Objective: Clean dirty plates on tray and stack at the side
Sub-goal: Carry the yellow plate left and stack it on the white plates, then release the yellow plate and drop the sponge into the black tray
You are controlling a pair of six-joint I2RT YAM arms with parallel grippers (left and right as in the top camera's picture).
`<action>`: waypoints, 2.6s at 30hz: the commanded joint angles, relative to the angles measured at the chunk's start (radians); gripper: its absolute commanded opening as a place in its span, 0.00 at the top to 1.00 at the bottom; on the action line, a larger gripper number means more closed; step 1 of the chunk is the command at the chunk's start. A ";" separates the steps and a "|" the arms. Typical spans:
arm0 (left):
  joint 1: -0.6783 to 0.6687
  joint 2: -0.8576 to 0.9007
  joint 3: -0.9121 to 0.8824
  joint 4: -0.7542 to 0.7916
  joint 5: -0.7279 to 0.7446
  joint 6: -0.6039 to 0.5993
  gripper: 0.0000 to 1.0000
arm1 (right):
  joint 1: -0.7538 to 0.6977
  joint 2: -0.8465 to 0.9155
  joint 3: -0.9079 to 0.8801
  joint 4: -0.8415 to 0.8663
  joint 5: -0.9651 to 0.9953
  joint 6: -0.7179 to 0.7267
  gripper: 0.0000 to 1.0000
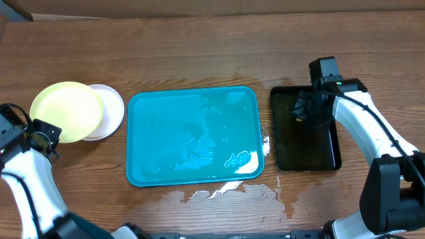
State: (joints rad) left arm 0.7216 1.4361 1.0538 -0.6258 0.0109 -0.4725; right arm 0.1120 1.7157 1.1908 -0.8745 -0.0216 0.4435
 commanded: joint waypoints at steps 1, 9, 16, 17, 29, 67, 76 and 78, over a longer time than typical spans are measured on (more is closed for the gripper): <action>0.005 0.115 0.014 0.063 0.126 0.013 0.96 | -0.004 -0.013 -0.002 0.005 0.010 -0.007 0.92; 0.005 0.206 0.014 0.155 0.265 0.043 0.34 | -0.004 -0.013 -0.002 0.006 0.010 -0.006 0.85; 0.005 0.204 0.015 0.122 0.548 0.047 0.18 | -0.004 -0.013 -0.002 0.005 0.010 -0.014 0.61; 0.003 0.204 0.015 0.103 0.598 0.047 0.18 | -0.004 -0.013 -0.002 0.005 0.009 -0.026 0.54; -0.316 0.204 0.015 -0.129 0.679 0.305 0.18 | -0.004 -0.013 -0.002 0.089 0.010 -0.142 0.00; -0.845 0.205 0.015 -0.095 0.403 0.301 0.00 | 0.015 -0.440 -0.002 0.085 0.005 -0.141 0.00; -0.845 0.205 0.015 -0.095 0.403 0.301 0.00 | 0.017 -0.984 -0.002 0.085 0.071 -0.142 0.00; -0.845 0.205 0.015 -0.095 0.403 0.301 0.00 | 0.017 -1.084 -0.006 0.080 0.128 -0.144 0.00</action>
State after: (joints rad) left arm -0.1204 1.6367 1.0554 -0.7250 0.4210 -0.1982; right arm 0.1253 0.7612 1.1805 -0.7872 0.0086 0.3096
